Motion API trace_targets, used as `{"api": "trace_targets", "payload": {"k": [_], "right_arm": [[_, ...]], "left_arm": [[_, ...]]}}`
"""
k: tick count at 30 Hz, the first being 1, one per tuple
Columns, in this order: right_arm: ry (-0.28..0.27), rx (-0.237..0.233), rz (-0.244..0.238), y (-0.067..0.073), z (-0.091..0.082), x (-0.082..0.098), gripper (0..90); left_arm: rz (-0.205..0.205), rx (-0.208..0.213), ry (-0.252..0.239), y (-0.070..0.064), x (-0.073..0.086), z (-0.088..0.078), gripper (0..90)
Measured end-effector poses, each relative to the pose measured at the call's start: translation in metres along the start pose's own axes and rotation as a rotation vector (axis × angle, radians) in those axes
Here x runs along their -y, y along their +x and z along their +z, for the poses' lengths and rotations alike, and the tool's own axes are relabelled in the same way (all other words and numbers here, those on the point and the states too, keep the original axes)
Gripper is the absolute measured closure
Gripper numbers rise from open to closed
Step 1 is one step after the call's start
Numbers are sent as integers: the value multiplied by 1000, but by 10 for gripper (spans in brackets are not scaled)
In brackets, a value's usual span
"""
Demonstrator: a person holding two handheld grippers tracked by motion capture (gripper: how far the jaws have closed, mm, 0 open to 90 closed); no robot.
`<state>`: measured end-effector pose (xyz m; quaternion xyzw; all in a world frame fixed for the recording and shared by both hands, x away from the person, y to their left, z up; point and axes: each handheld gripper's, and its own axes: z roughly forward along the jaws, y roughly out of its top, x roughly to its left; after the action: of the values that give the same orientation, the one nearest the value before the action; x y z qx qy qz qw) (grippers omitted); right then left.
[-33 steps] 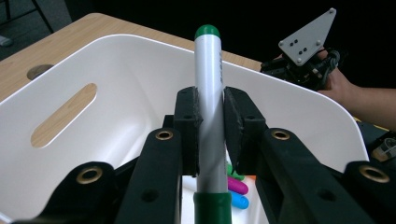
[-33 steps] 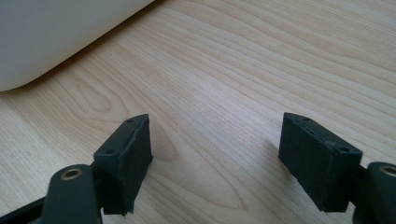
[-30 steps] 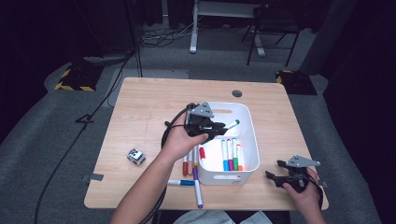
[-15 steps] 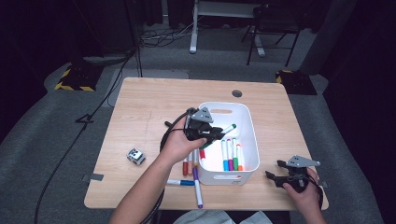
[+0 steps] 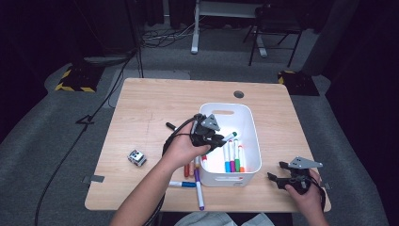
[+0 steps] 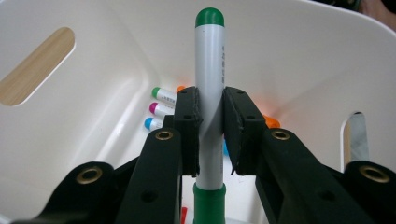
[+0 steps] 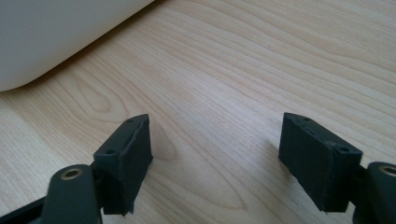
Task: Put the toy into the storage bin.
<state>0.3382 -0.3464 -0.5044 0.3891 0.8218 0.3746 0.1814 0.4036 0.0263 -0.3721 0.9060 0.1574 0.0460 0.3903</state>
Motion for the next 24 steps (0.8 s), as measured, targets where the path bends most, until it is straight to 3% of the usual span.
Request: {"api": "trace_targets", "payload": {"k": [5,11,13,14,16,18,20,22,24], "right_arm": [[0,0,1,0,0,0,257],[0,0,1,0,0,0,257],[0,0,1,0,0,0,257],[0,0,1,0,0,0,257],[0,0,1,0,0,0,257],[-1,0,1,0,0,0,257],[-1,0,1,0,0,0,257],[0,-1,1,0,0,0,257],[-1,-1,1,0,0,0,257]], "left_arm": [[11,-10,32,-2,-1,1,761],[8,-5,35,-1,0,1,760],[-7,3,42,-1,0,1,758],[-16,0,40,-1,0,2,733],[-27,-31,30,-1,0,2,541],[-36,-40,-6,0,1,1,440],[-41,-38,-78,0,2,-3,352],[-55,-23,-144,0,3,-13,330],[-66,-41,-181,0,4,-22,315]]}}
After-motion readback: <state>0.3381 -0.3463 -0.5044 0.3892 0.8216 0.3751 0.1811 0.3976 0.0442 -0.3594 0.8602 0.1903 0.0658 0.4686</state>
